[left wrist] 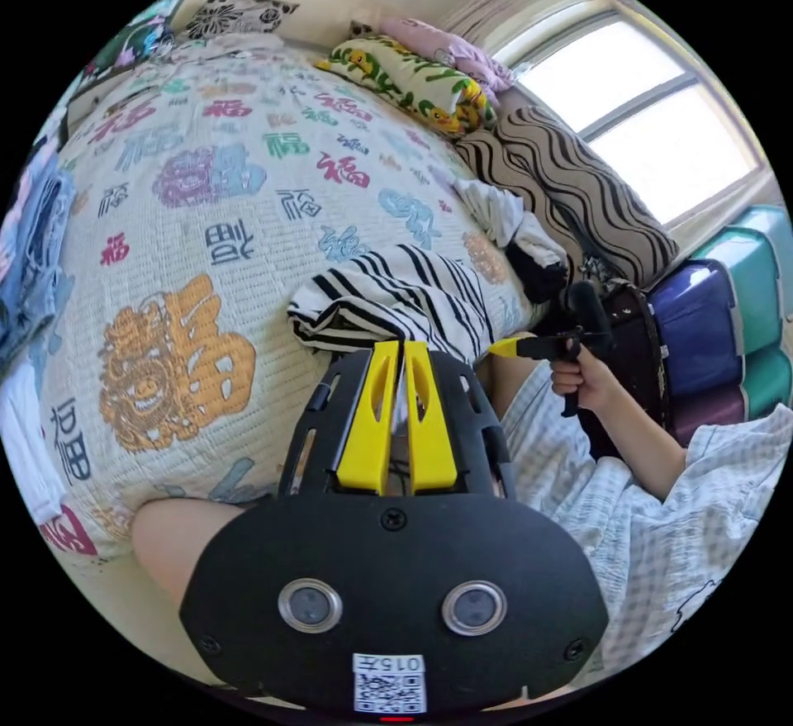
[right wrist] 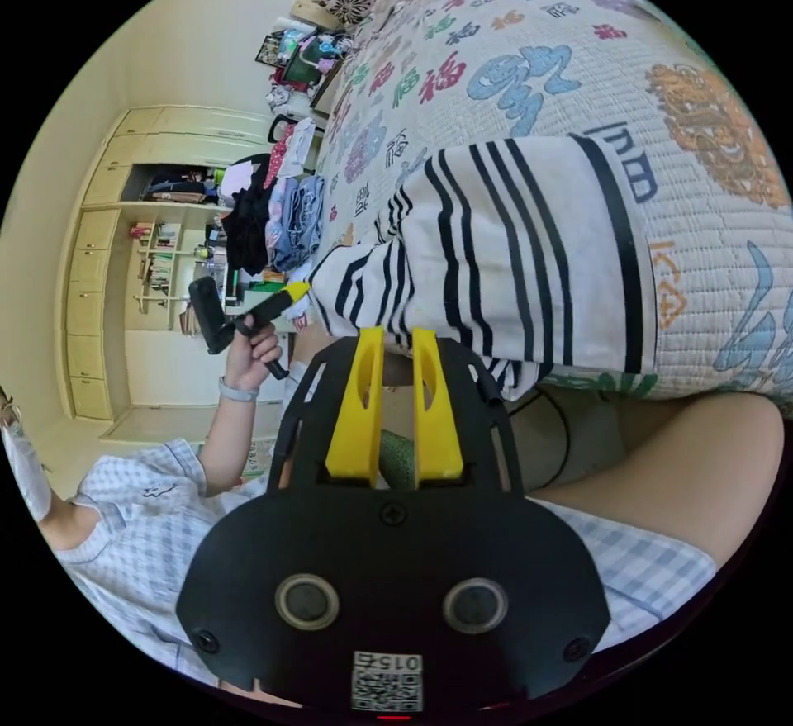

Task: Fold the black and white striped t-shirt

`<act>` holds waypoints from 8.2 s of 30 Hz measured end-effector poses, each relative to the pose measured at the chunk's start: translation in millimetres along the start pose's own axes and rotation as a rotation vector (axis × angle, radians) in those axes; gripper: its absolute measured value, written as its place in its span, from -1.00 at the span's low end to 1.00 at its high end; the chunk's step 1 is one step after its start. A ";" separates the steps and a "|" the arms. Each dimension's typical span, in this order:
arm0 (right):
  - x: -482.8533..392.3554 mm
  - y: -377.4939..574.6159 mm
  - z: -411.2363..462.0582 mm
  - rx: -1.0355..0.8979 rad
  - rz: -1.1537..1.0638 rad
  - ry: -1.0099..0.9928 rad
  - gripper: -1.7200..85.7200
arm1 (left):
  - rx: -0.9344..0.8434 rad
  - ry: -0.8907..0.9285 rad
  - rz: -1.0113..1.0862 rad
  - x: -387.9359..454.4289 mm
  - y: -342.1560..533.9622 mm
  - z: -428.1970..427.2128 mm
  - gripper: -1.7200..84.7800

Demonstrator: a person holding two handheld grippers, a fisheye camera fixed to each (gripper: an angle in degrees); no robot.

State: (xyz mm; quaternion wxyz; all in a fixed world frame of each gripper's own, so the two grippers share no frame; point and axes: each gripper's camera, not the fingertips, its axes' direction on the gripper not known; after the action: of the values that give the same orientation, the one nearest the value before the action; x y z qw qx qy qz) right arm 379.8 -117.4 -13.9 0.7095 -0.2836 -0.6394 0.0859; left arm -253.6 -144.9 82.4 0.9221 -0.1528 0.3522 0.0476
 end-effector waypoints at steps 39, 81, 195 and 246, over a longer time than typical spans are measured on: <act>-387.5 10.9 -123.5 0.524 -0.748 0.521 -0.97 | 0.749 0.002 0.339 68.0 -147.6 -230.7 -0.96; -290.7 -40.0 28.2 -0.231 -0.799 0.519 -0.91 | 0.125 -0.443 0.245 73.6 -18.9 57.6 -0.95; -87.2 -13.9 -163.5 -0.078 0.020 0.389 -0.97 | -0.157 -0.351 -0.082 10.5 -114.6 4.0 -0.95; -5.0 -206.9 -317.8 0.019 -0.020 0.419 -0.78 | -0.182 0.109 -0.007 63.6 -368.3 71.8 -0.84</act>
State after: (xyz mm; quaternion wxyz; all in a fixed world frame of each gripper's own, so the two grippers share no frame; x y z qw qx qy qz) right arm 632.9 -383.4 81.0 0.8304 -0.2822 -0.4798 0.0241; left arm -88.4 -472.9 182.3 0.8841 -0.2393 0.3955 0.0679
